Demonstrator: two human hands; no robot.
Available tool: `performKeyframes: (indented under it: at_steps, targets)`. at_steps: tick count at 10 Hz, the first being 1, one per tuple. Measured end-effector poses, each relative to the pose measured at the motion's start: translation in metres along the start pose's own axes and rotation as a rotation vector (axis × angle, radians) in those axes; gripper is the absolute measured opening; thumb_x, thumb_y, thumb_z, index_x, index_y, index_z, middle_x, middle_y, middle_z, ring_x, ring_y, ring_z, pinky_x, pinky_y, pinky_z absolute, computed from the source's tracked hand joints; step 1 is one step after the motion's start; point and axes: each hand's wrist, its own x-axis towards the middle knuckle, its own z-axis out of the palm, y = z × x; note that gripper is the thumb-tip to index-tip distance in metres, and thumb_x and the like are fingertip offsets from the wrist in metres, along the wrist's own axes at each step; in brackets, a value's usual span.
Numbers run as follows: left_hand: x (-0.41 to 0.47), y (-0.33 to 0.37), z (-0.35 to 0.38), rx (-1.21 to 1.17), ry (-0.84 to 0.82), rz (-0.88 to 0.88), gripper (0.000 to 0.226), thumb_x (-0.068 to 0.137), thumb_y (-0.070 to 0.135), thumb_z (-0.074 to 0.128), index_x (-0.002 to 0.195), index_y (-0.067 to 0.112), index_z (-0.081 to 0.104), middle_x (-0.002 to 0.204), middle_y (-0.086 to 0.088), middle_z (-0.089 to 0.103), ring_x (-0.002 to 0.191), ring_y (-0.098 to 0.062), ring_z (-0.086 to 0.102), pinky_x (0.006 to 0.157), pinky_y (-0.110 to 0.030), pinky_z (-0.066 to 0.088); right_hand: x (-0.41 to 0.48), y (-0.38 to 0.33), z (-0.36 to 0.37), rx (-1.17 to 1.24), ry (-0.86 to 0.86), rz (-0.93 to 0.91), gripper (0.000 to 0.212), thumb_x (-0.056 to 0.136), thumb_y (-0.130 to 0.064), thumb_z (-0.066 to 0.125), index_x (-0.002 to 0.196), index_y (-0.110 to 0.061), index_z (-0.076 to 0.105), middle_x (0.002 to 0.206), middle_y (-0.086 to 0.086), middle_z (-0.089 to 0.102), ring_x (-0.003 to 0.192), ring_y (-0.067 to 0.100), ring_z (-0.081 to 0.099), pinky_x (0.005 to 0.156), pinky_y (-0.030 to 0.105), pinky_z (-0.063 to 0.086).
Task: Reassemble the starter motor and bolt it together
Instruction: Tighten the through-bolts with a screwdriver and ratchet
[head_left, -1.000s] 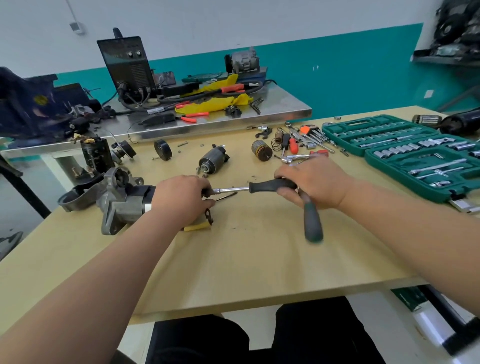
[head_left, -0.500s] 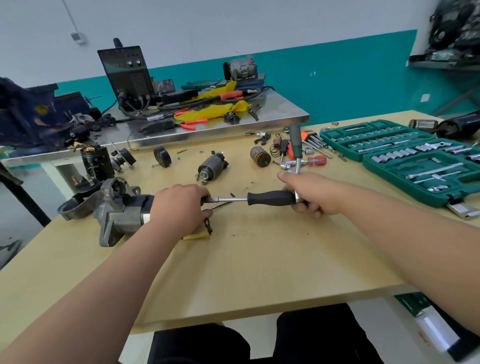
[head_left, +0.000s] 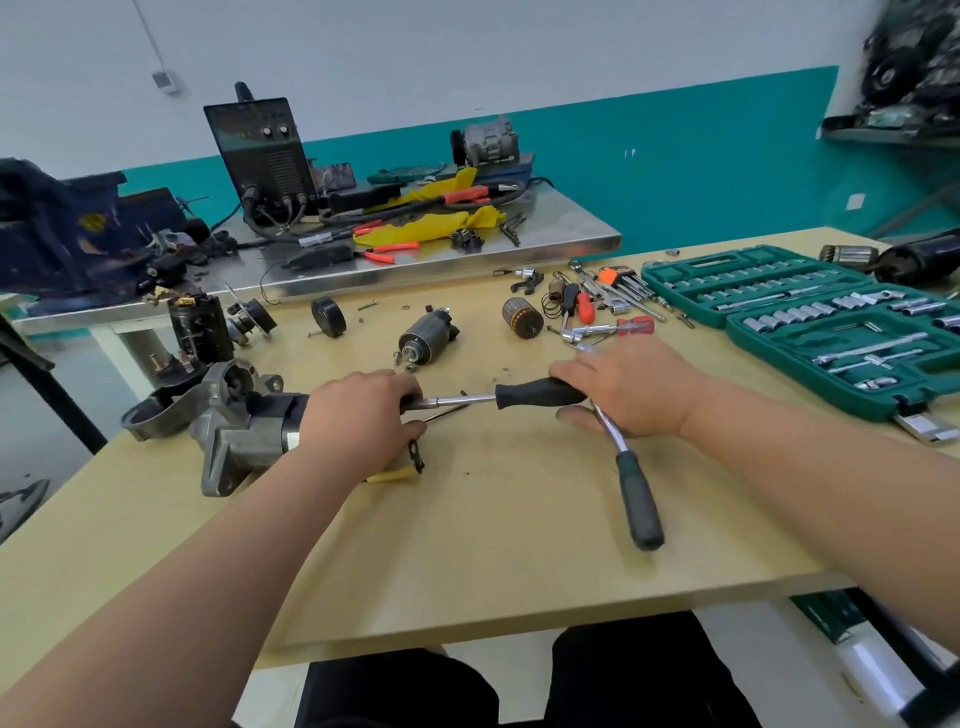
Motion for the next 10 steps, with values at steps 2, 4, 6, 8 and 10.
performKeyframes:
  at_steps: [2,4,6,8,10]
  targets:
    - [0.005,0.000,-0.002,0.057,-0.056,0.015,0.017,0.087,0.050,0.062,0.102,0.043,0.060,0.085,0.017,0.057,0.081,-0.010,0.053,0.054,-0.025,0.033,0.018,-0.007,0.004,0.803,-0.316,0.585,0.060,0.095,-0.061,0.030,0.106,-0.013,0.063,0.051,0.000,0.050,0.038,0.014,0.038,0.041,0.019,0.033]
    - [0.006,-0.001,-0.002,0.024,-0.049,-0.006,0.014,0.086,0.048,0.063,0.096,0.040,0.058,0.083,0.015,0.056,0.079,-0.012,0.053,0.055,-0.025,0.036,0.010,0.007,-0.001,-0.198,0.102,-0.309,0.038,0.095,-0.054,0.032,0.112,-0.030,0.056,0.089,-0.002,0.066,0.071,0.012,0.058,0.059,0.029,0.049]
    - [0.002,0.000,0.000,0.068,-0.021,0.042,0.022,0.088,0.051,0.062,0.106,0.040,0.056,0.098,0.015,0.061,0.085,-0.013,0.057,0.059,-0.027,0.038,0.025,-0.004,-0.009,1.188,-0.569,0.748,0.072,0.089,-0.071,0.036,0.101,-0.009,0.070,0.049,-0.002,0.034,0.034,0.009,0.021,0.034,0.017,0.021]
    - [0.007,-0.001,-0.003,0.071,-0.081,0.042,0.028,0.095,0.058,0.044,0.102,0.038,0.062,0.079,0.011,0.059,0.074,-0.012,0.054,0.051,-0.025,0.034,0.008,-0.012,0.010,0.763,-0.274,0.484,0.058,0.094,-0.062,0.029,0.099,-0.017,0.066,0.056,0.002,0.053,0.042,0.015,0.042,0.043,0.022,0.035]
    - [0.011,-0.004,-0.010,0.055,-0.173,0.106,0.028,0.093,0.058,0.049,0.111,0.041,0.060,0.092,0.013,0.062,0.076,-0.011,0.056,0.051,-0.025,0.033,0.005,0.011,0.000,-0.223,0.066,-0.333,0.051,0.089,-0.062,0.032,0.117,-0.027,0.056,0.096,-0.005,0.066,0.082,0.018,0.063,0.062,0.034,0.053]
